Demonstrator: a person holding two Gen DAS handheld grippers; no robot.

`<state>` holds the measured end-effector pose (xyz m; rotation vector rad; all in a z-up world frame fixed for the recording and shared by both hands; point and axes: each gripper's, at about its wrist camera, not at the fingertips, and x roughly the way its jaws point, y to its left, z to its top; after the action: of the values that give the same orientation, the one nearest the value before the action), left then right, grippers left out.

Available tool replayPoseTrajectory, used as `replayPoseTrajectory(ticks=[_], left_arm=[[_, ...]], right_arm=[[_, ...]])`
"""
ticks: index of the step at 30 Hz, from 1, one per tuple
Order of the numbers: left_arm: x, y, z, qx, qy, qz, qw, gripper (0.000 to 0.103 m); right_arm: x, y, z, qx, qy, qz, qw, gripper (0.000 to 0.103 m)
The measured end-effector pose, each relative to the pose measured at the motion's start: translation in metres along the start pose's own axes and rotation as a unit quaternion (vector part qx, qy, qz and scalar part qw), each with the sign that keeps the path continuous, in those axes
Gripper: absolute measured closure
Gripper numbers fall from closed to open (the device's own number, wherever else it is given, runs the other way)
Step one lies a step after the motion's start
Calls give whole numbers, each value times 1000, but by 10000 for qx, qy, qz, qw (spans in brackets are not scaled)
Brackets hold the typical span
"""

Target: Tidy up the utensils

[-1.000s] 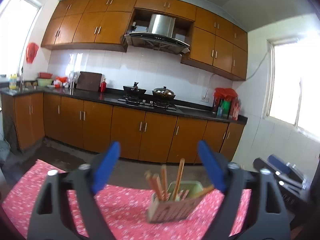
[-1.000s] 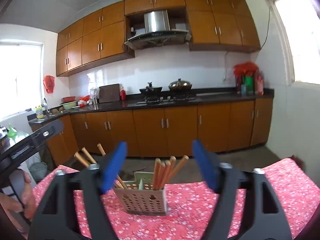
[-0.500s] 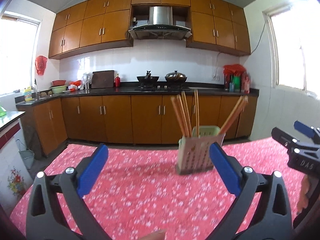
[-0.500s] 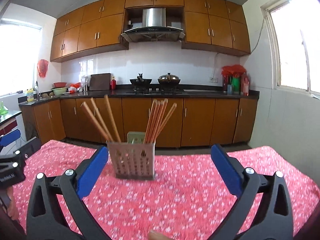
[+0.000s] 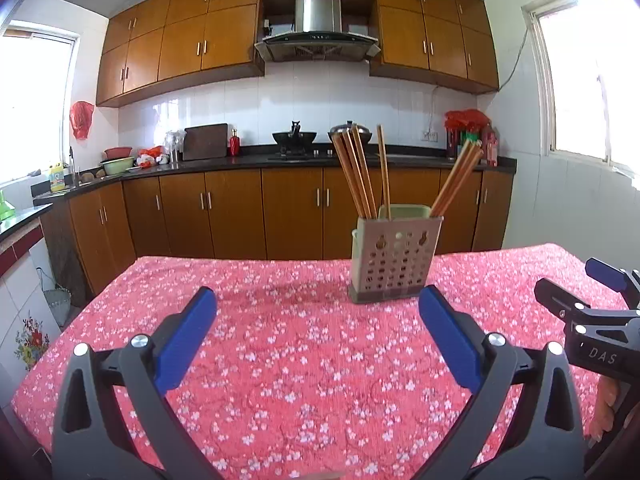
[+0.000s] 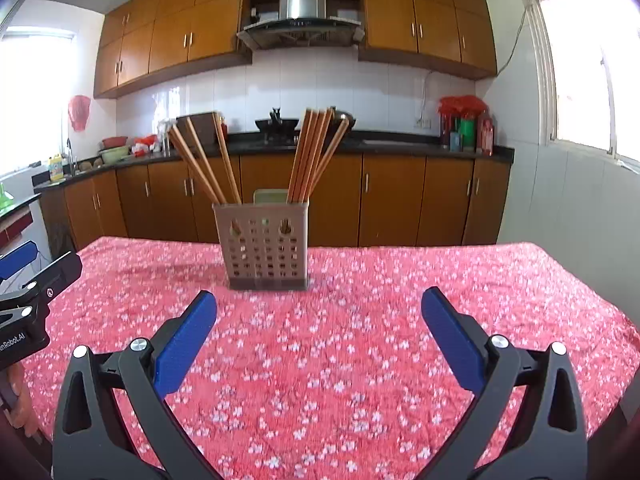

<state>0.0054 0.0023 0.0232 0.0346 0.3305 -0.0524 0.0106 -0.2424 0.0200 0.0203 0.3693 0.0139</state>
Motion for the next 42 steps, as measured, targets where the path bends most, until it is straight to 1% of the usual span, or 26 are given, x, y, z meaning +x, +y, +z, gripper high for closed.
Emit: replayPoseTrajectory(ticks=[6,13,25,42], left_arm=[[0,-3,-8,19,102,-32,9999,4],[3,0,-10,-88,195,-8,9998,4],[5,-1,-11,-92,323,-38,9994,4],[6,-1,-11,-105,335,-46,9994,4]], right_arm=[[1,1,-6,-23,105,-15,9999,2],[1,-1,-7,6,189,-20,9998,2],[3,-2,-9,38,284,-31,9996,2],[3,-4,-9,58,295,-32,9995,2]])
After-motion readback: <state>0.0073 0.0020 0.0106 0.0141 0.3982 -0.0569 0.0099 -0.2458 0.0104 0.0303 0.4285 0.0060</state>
